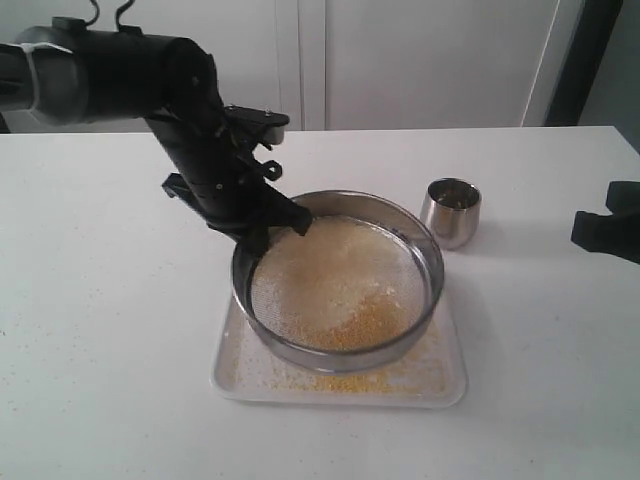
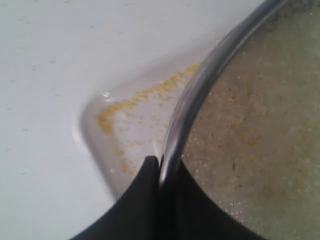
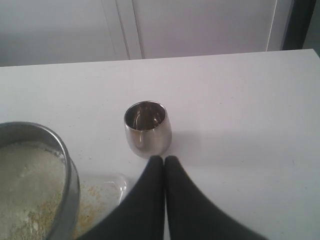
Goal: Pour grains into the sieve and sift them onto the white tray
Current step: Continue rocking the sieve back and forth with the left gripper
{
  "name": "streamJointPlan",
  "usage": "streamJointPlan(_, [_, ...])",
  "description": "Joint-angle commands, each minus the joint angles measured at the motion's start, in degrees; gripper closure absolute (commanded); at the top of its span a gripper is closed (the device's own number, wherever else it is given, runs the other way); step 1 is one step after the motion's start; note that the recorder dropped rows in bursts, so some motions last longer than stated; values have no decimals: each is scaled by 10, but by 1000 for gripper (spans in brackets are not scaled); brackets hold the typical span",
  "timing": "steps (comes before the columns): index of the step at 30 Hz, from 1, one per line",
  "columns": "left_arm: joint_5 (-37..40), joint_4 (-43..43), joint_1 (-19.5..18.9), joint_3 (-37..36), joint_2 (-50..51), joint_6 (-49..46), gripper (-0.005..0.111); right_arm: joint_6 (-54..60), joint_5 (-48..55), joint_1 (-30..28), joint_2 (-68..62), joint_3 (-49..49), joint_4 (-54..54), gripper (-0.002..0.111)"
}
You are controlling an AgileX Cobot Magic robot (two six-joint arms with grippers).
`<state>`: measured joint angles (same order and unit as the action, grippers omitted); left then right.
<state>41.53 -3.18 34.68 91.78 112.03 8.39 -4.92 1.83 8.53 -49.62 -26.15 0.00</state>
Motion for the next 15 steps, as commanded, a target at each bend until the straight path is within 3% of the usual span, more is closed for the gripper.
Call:
streamJointPlan(1, [47, 24, -22, 2, -16, 12, 107, 2, -2, 1, 3, 2, 0, 108])
streamJointPlan(4, [33, -10, -33, 2, -17, 19, 107, 2, -2, 1, 3, 2, 0, 108])
streamJointPlan(6, [12, -29, -6, 2, -7, 2, 107, 2, -2, 1, 3, 2, 0, 108])
streamJointPlan(9, [20, 20, 20, 2, -1, 8, 107, 2, -2, 1, 3, 2, 0, 108])
streamJointPlan(12, [39, 53, -18, 2, -6, 57, 107, 2, -2, 1, 3, 2, 0, 108])
streamJointPlan(15, [-8, -35, -9, 1, -2, 23, 107, 2, -2, 1, 3, 2, 0, 108])
